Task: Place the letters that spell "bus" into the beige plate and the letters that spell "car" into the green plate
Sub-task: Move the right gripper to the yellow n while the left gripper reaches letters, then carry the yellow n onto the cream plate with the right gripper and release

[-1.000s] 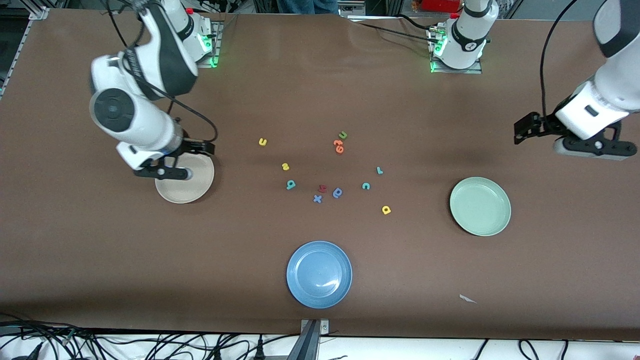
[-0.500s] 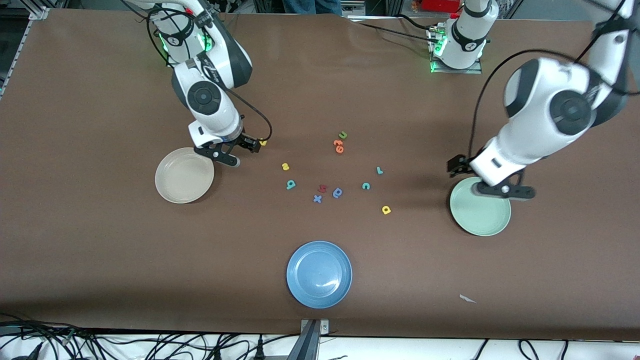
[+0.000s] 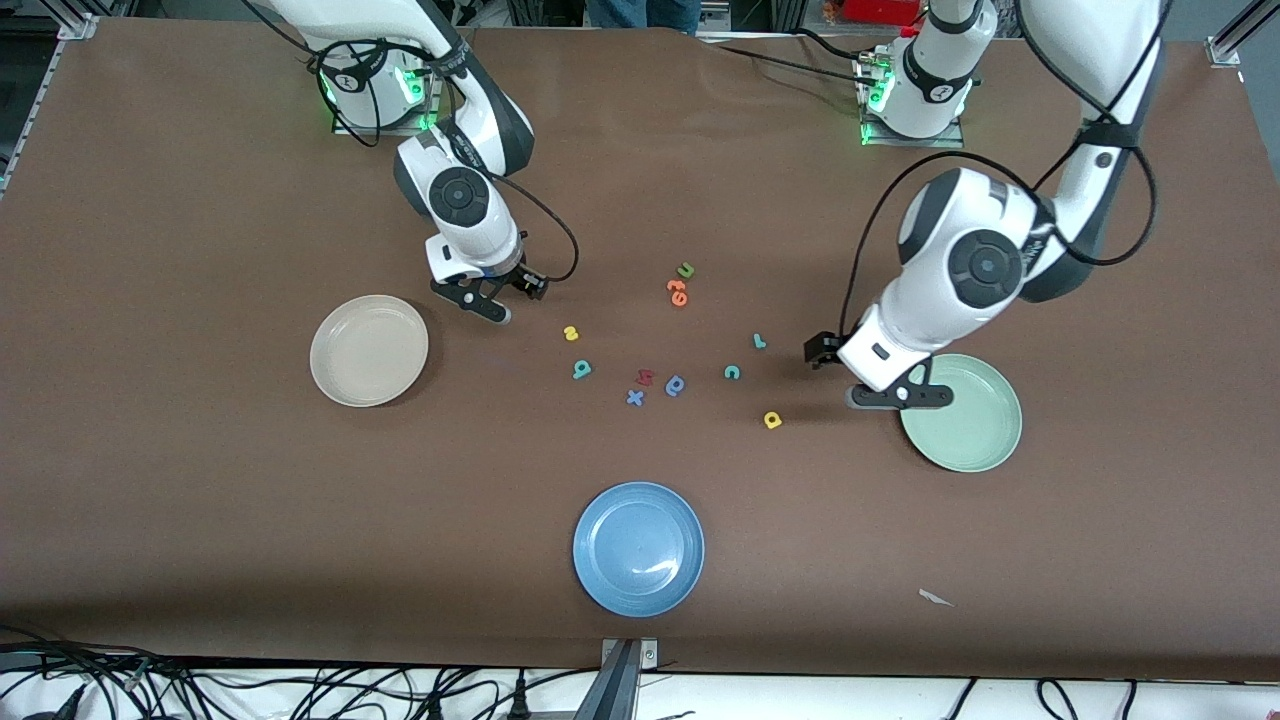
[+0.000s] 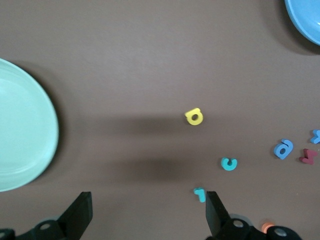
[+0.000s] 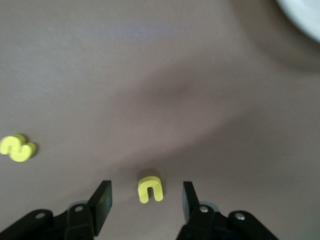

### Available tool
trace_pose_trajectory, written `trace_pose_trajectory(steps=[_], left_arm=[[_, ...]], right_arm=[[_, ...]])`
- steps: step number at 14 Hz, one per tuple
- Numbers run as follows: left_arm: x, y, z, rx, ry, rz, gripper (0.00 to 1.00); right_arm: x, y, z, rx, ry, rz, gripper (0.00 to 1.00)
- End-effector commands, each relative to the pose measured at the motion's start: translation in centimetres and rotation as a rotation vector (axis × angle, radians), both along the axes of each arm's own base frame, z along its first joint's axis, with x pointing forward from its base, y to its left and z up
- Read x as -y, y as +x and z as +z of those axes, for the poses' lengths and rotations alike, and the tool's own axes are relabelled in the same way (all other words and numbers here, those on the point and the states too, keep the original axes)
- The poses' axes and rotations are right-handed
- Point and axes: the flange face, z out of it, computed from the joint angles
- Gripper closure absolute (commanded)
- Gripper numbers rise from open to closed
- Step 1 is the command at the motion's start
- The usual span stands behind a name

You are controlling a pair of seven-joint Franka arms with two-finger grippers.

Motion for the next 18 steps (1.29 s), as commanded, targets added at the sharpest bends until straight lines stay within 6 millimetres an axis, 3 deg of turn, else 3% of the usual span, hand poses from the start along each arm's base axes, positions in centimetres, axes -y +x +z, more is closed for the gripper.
trace_pose_trajectory(steps=[1, 5, 7, 10, 11, 14, 17, 18], left_arm=[[2.1, -3.0, -3.0, 0.021, 0.009, 0.029, 0.00], [4.0, -6.4, -7.6, 0.065, 0.015, 0.044, 0.00], [5.9, -7.3, -9.8, 0.045, 0.013, 0.087, 0.00], [7.7, -7.9, -12.8, 0.047, 0.050, 0.132, 0.00], [8.0, -7.9, -13.7, 0.048, 0.063, 0.153, 0.02], [9.4, -8.0, -15.0, 0.050, 0.078, 0.189, 0.06], [9.5, -8.0, -15.0, 0.049, 0.079, 0.189, 0.16], [9.5, -8.0, -14.9, 0.050, 0.078, 0.191, 0.21]], right_arm=[[-0.4, -0.8, -1.4, 0.017, 0.023, -0.016, 0.35], [-0.6, -1.4, -2.6, 0.014, 0.021, -0.033, 0.38], [-0.8, -1.6, -2.8, 0.011, 0.020, -0.030, 0.49], [-0.8, -1.6, -3.0, 0.007, 0.017, -0.028, 0.85], [-0.9, -1.4, -2.8, 0.010, 0.021, -0.024, 0.87], [-1.1, 0.0, 0.7, 0.058, 0.042, -0.005, 0.87], [1.0, 3.7, 5.2, 0.021, -0.008, 0.056, 0.87], [3.1, 5.0, 6.4, 0.006, -0.024, 0.082, 0.87]])
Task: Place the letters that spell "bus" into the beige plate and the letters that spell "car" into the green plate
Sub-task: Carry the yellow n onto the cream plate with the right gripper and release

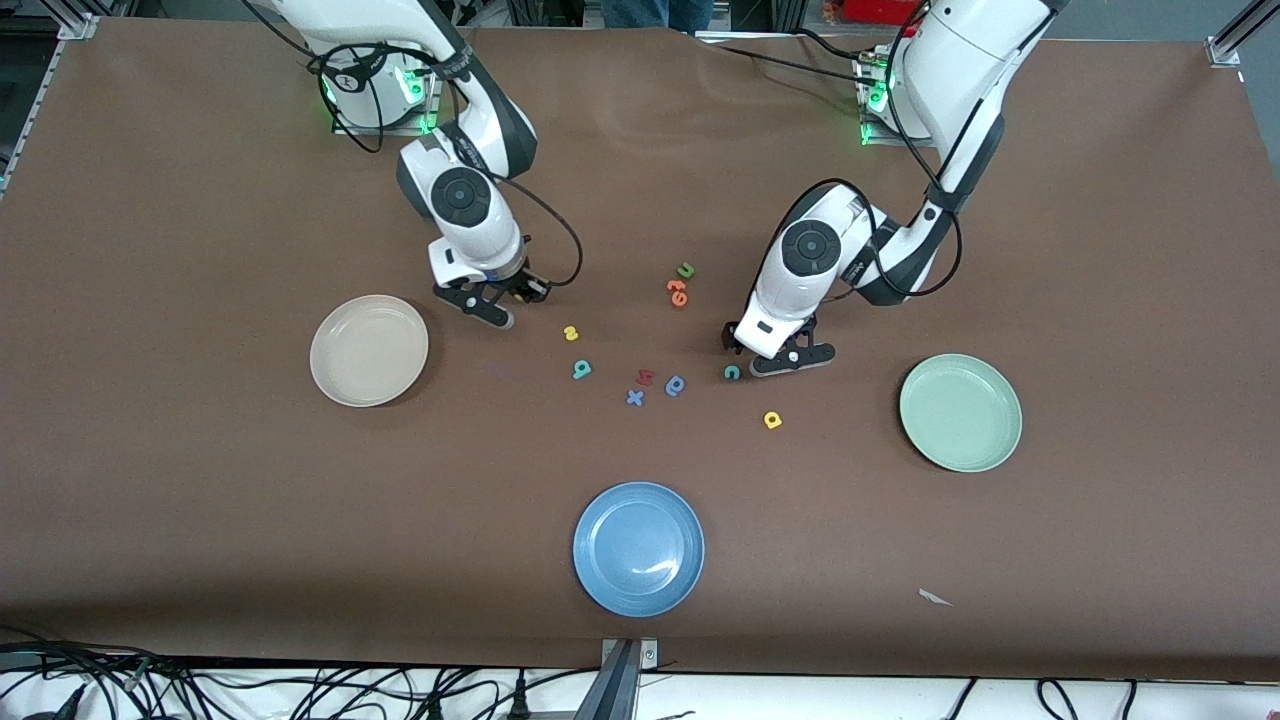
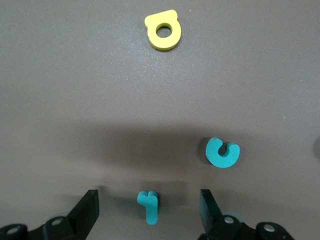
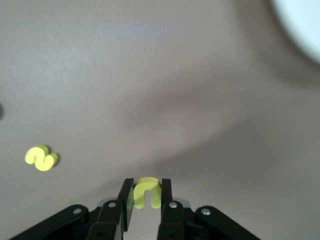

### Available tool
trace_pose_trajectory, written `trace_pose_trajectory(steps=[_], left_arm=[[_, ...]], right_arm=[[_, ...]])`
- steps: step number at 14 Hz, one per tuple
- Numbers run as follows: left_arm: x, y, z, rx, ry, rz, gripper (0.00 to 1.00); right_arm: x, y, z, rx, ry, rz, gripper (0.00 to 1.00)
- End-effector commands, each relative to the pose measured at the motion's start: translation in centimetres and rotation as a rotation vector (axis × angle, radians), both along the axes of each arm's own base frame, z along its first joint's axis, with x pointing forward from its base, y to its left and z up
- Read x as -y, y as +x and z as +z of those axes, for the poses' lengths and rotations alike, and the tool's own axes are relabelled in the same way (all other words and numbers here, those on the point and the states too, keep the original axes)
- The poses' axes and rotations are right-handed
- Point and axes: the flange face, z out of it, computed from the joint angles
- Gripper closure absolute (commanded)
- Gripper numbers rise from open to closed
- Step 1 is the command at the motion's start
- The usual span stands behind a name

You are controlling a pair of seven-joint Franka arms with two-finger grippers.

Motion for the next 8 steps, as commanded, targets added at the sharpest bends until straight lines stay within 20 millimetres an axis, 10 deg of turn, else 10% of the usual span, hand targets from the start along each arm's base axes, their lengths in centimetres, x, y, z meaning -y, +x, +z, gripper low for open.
trace_pose_trajectory(steps=[1, 8], left_arm=[[0.4, 0.4, 0.0, 0.017, 0.014, 0.006, 0.26], [0.7, 0.0, -0.5, 0.004, 0.021, 0.017, 0.51]], right_arm=[[4.9, 3.3, 3.6, -0.026, -0.029, 0.089, 0.87], [18.9, 7.5, -0.9, -0.118, -0.050, 0.334, 0.84]])
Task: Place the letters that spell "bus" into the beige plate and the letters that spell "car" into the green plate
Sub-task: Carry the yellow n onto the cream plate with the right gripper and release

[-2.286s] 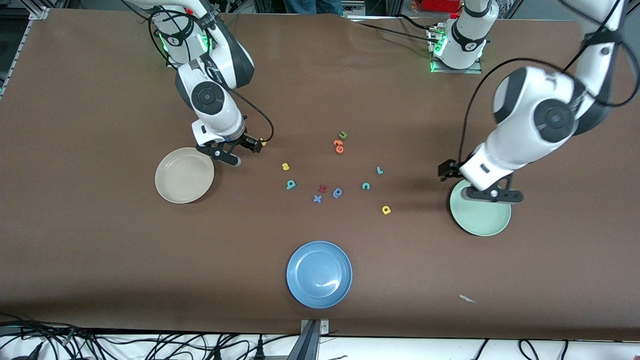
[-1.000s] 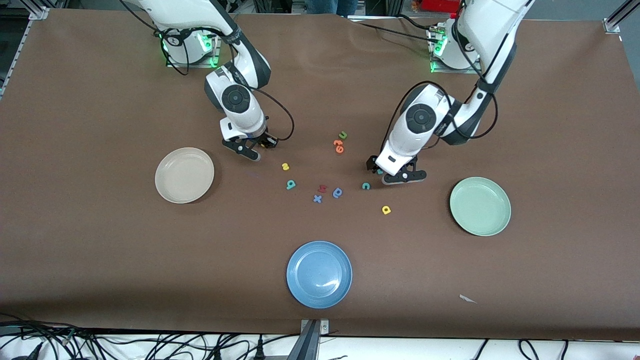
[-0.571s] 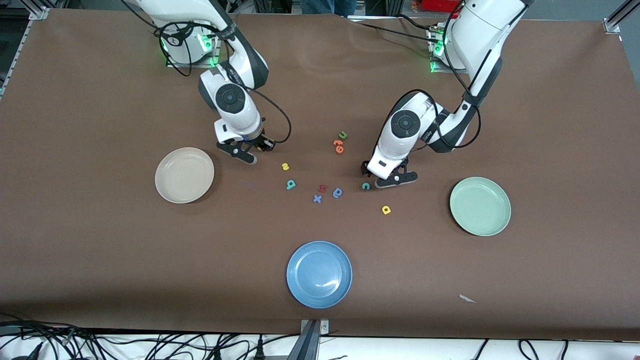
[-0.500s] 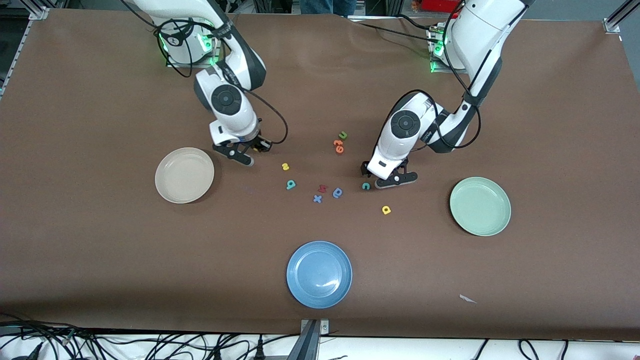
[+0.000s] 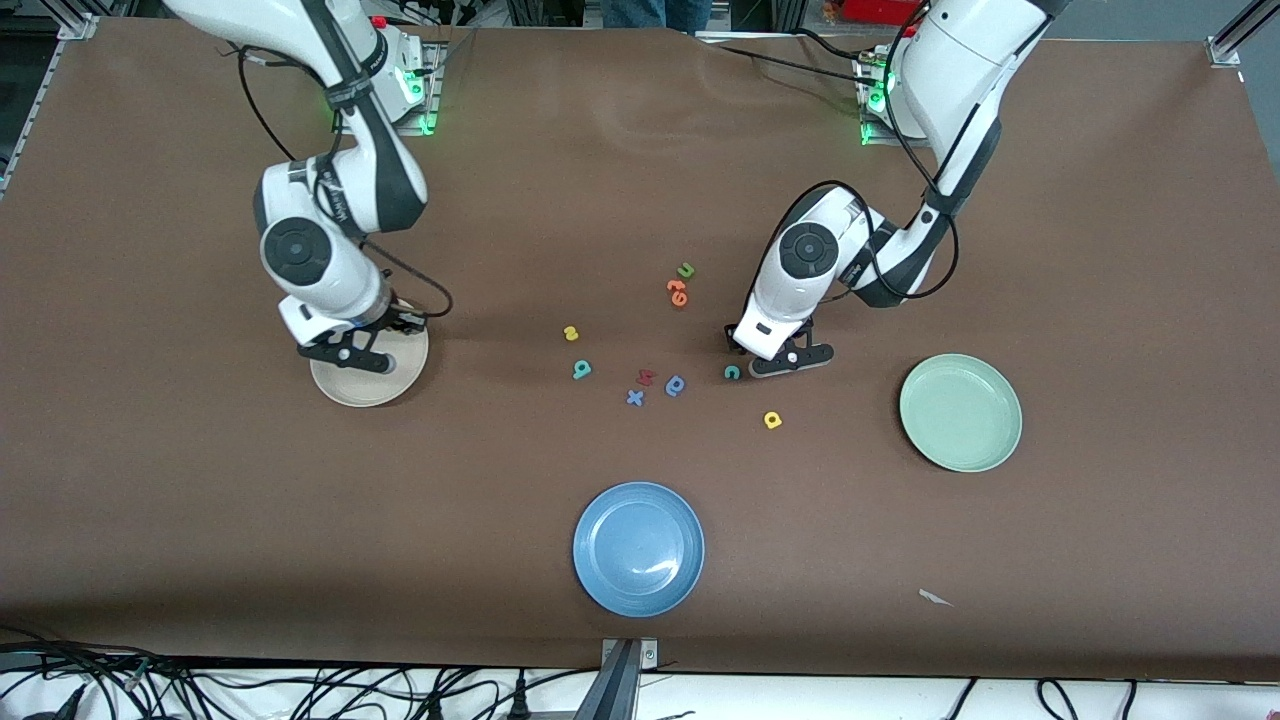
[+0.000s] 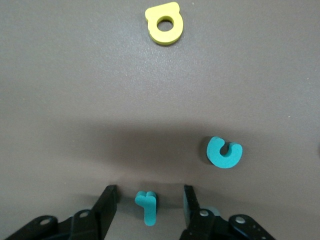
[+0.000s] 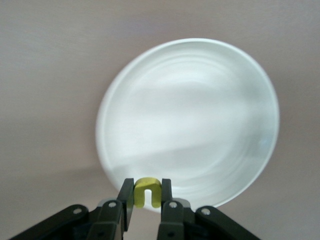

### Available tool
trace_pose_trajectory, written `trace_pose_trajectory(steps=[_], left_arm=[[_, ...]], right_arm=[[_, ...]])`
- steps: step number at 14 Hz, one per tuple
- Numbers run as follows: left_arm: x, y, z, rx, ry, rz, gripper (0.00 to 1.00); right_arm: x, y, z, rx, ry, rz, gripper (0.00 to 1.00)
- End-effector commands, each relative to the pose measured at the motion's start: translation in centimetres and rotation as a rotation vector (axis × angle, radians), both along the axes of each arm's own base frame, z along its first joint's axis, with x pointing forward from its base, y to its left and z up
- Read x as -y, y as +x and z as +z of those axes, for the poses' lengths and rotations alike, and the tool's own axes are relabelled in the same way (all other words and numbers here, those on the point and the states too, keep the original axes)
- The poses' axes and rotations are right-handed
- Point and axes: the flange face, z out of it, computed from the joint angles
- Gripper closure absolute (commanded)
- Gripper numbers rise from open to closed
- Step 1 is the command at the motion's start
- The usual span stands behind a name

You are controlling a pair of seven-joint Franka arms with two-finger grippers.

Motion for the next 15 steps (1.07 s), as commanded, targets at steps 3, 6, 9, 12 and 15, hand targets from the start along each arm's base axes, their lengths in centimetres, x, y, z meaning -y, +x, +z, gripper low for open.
trace_pose_trajectory(steps=[3, 6, 9, 12, 15], left_arm=[[0.5, 0.2, 0.1, 0.013, 0.019, 0.004, 0.59], [0.5, 0.0, 0.0, 0.009, 0.023, 0.003, 0.63], [0.6, -0.2, -0.2, 0.005, 0.025, -0.001, 0.67], [0.6, -0.4, -0.3, -0.002, 0.031, -0.003, 0.73], [0.5, -0.4, -0.4, -0.003, 0.032, -0.006, 0.76]], right_arm=[[4.6, 0.5, -4.1, -0.082, 0.012, 0.090, 0.10], [3.2, 1.0, -2.5, -0.061, 0.021, 0.100, 0.02], [-2.0, 0.6, -0.5, -0.056, 0.045, 0.132, 0.01], [-12.5, -0.7, 1.9, -0.005, 0.120, 0.304, 0.01], [-18.1, 0.2, 2.3, 0.029, 0.152, 0.378, 0.01]])
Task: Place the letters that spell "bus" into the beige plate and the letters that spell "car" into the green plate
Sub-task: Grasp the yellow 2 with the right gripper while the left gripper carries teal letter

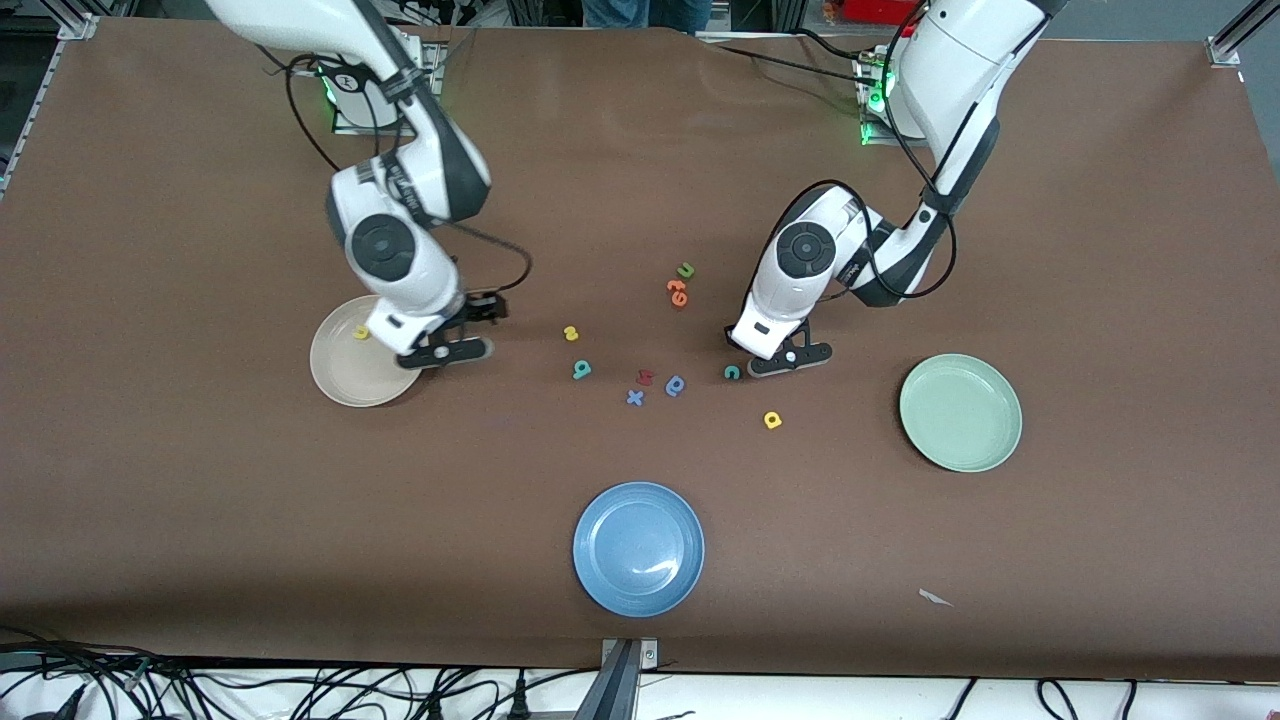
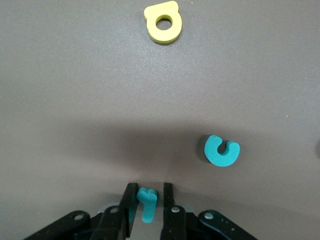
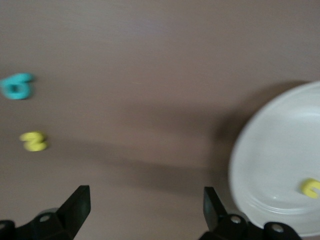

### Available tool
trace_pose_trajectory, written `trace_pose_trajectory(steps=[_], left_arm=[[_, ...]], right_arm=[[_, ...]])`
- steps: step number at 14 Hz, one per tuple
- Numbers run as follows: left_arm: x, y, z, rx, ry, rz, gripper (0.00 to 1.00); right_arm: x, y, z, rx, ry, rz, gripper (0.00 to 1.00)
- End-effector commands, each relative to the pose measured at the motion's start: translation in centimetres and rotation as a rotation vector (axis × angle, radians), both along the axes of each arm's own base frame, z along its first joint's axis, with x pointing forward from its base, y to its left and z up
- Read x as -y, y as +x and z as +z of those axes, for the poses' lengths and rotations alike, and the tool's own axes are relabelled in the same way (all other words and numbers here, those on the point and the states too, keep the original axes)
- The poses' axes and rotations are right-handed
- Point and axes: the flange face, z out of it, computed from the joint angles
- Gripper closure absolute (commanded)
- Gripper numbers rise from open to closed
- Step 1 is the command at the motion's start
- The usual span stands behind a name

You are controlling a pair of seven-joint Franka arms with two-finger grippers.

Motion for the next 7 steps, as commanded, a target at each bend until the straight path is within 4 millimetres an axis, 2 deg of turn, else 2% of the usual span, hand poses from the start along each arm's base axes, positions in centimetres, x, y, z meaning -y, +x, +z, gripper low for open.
trace_pose_trajectory(steps=[1, 3, 4, 5, 6, 7], left_arm=[[0.3, -0.6, -0.6, -0.004, 0.031, -0.010, 0.77], [0.3, -0.5, -0.6, -0.003, 0.030, -0.012, 0.80], [0.3, -0.5, -0.6, -0.003, 0.030, -0.012, 0.81], [0.3, -0.5, -0.7, -0.004, 0.031, -0.012, 0.83], [0.3, -0.5, -0.6, -0.002, 0.031, -0.015, 0.84], [0.3, -0.5, -0.7, -0.005, 0.032, -0.016, 0.85]], right_arm=[[-4.3, 1.6, -0.3, 0.013, 0.030, 0.048, 0.01], [-8.5, 1.0, -1.6, 0.016, 0.035, 0.094, 0.05], [-10.0, 0.5, -2.5, 0.012, 0.027, 0.086, 0.14], [-10.6, 0.0, -3.6, 0.006, 0.022, 0.052, 0.30], [-10.9, 0.0, -4.0, 0.020, 0.030, 0.012, 0.53], [-11.0, -0.4, -5.2, 0.013, 0.022, 0.000, 0.53]])
